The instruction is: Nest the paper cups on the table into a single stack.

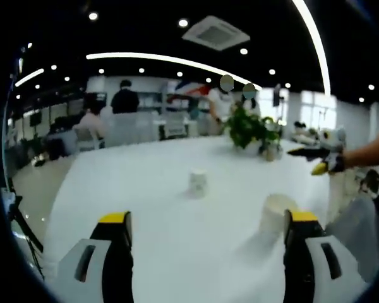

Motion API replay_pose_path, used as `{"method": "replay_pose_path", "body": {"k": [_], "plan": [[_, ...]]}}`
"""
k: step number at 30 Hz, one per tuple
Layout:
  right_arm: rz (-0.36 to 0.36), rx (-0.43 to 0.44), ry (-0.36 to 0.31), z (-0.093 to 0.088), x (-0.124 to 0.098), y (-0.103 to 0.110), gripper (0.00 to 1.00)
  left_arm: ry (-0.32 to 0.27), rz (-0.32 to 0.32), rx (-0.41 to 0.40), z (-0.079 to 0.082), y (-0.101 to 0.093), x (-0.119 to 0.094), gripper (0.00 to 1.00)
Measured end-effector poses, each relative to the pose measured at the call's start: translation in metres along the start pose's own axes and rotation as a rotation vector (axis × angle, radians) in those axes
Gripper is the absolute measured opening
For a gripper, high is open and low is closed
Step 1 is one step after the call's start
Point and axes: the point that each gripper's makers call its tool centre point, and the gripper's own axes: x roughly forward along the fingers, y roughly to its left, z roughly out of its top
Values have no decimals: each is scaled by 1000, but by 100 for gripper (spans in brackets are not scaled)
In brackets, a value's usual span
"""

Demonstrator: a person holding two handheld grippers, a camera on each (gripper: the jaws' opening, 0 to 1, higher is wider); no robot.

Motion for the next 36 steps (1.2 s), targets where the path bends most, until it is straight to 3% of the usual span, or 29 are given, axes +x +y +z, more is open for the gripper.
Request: {"method": "replay_pose_path", "body": {"k": [5, 7, 15, 17, 21, 36], "plan": [[18, 0, 7, -3, 15, 3, 100, 46, 6, 3, -13, 0, -1, 100], [17, 4, 3, -3, 20, 2, 100, 41, -3, 44, -13, -3, -4, 100], [2, 16, -15, 2, 56, -11, 100, 34, -65, 57, -19, -22, -11, 100], [8, 18, -18, 4, 66, -13, 100, 34, -83, 105, -20, -28, -13, 100], [10, 74, -41, 6, 86, -18, 100, 53, -84, 60, -27, -26, -16, 100], [43, 69, -46, 11, 162, -27, 99, 61, -69, 66, -39, -25, -10, 100]]}}
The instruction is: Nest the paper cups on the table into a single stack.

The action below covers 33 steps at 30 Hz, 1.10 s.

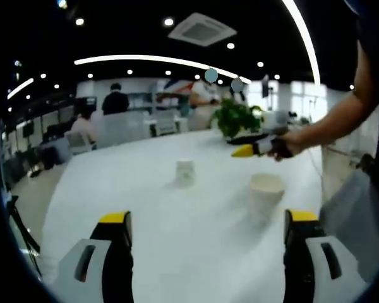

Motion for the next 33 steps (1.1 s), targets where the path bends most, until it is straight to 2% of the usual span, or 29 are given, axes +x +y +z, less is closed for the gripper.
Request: {"method": "replay_pose_path", "body": {"k": [8, 12, 14, 15, 21, 25, 29, 31, 33], "plan": [[31, -23, -18, 5, 35, -2, 100, 15, 8, -47, -14, 0, -5, 100], [40, -38, -14, 4, 53, -4, 100, 7, 21, -52, -13, -1, -6, 100], [28, -86, 6, 1, 63, -10, 100, -11, 47, -97, -12, 1, -6, 100], [39, -83, -9, 3, 68, -8, 100, -14, 38, -103, -12, -3, -6, 100], [56, -69, -16, 5, 92, -12, 100, 8, 46, -78, -22, -12, -9, 100], [70, -75, -17, 7, 103, -13, 100, 13, 56, -86, -23, -13, -9, 100], [75, -65, -23, 7, 110, -15, 99, 11, 62, -57, -21, -14, -10, 100], [76, -69, -8, 0, 116, -15, 97, 24, 77, -48, -27, -13, -10, 100], [60, -61, 14, -9, 121, -20, 95, 29, 62, -67, -30, -15, -9, 100]]}}
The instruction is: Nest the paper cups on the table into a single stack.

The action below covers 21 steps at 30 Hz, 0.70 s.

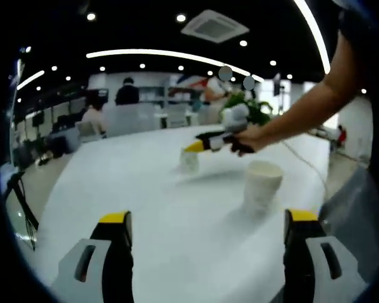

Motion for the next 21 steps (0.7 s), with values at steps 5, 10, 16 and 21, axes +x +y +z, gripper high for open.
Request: {"method": "replay_pose_path", "body": {"k": [5, 10, 16, 21], "plan": [[-23, 18, 22, -12, 8, -7, 85, 17, -18, 7, -4, -5, 2, 100], [-24, 20, 58, -27, 10, -4, 67, 26, -3, 8, -6, -1, 1, 100], [-8, 5, 103, -37, 14, -4, 40, 42, -10, -1, -10, -3, 2, 99], [12, 2, 111, -35, 16, -1, 38, 52, -26, 9, -12, -6, 3, 99]]}}
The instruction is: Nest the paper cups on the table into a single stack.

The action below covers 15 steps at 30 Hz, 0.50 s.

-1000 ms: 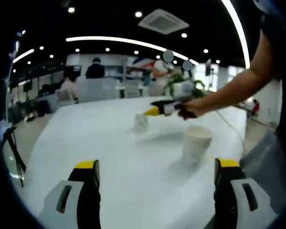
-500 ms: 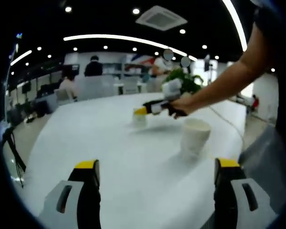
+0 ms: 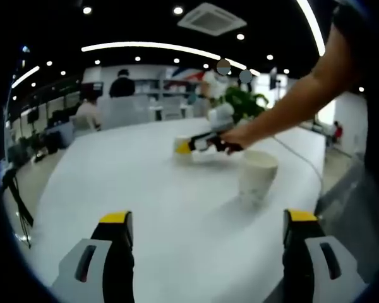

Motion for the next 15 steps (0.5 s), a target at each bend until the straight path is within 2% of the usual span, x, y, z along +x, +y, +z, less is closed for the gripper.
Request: {"method": "replay_pose_path", "body": {"k": [8, 10, 15], "plan": [[10, 4, -9, 8, -2, 4, 37, 0, 11, -15, -2, 4, 0, 99], [28, 48, -2, 7, -2, 8, 37, 2, 9, -14, -2, 3, 0, 99], [17, 47, 10, 6, -6, 5, 36, 5, 10, -9, -3, 3, -1, 100]]}}
